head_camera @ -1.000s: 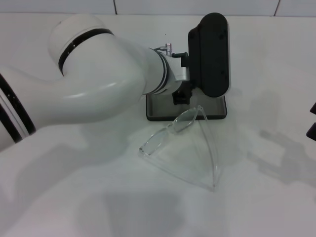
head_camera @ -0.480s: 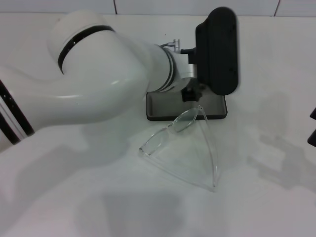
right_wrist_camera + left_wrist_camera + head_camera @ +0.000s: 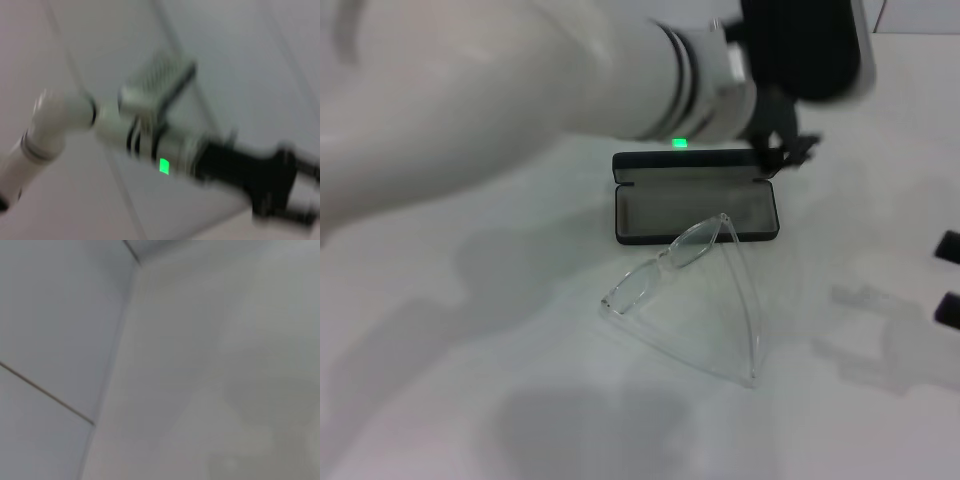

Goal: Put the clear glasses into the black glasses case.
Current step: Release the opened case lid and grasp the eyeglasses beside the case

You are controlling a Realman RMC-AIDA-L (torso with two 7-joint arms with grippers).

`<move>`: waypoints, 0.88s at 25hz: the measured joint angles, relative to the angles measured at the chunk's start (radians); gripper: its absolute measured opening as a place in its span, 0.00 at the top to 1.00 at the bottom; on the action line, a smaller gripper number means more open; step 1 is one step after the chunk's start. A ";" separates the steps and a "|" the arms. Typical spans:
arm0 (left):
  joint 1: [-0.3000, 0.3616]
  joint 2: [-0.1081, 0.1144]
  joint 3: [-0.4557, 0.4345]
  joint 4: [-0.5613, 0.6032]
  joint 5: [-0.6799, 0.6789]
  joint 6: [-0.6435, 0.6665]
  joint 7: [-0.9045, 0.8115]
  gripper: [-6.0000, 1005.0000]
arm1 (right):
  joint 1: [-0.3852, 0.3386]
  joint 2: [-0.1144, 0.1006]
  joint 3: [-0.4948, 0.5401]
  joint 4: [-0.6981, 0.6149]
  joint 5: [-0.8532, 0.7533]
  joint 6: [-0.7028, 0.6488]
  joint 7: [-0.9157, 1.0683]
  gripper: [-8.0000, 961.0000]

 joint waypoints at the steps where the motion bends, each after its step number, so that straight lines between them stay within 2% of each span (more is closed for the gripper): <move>1: 0.027 0.000 -0.026 0.040 -0.027 -0.005 0.009 0.56 | 0.013 0.005 -0.001 -0.049 -0.037 -0.001 0.024 0.19; 4: 0.107 0.001 -0.133 0.140 -0.180 -0.026 0.067 0.57 | 0.058 0.012 -0.011 -0.172 -0.143 0.004 0.093 0.19; 7: 0.202 0.003 -0.285 0.198 -0.505 -0.022 0.220 0.57 | 0.111 0.018 -0.020 -0.293 -0.249 0.026 0.166 0.20; 9: 0.277 0.007 -0.418 0.201 -0.810 0.047 0.416 0.58 | 0.150 0.025 -0.021 -0.370 -0.306 0.047 0.209 0.21; 12: 0.330 0.007 -0.502 0.197 -0.986 0.122 0.534 0.63 | 0.220 0.029 -0.033 -0.467 -0.382 0.090 0.265 0.21; 14: 0.370 0.007 -0.572 0.196 -1.070 0.190 0.575 0.66 | 0.284 0.020 -0.070 -0.512 -0.430 0.105 0.316 0.22; 16: 0.397 0.006 -0.610 0.191 -1.092 0.226 0.586 0.69 | 0.358 0.005 -0.112 -0.530 -0.470 0.106 0.362 0.22; 19: 0.437 0.006 -0.648 0.151 -1.156 0.259 0.631 0.74 | 0.491 -0.010 -0.180 -0.540 -0.550 0.101 0.424 0.23; 22: 0.451 0.005 -0.667 0.107 -1.200 0.276 0.667 0.78 | 0.616 -0.016 -0.264 -0.531 -0.637 0.098 0.466 0.24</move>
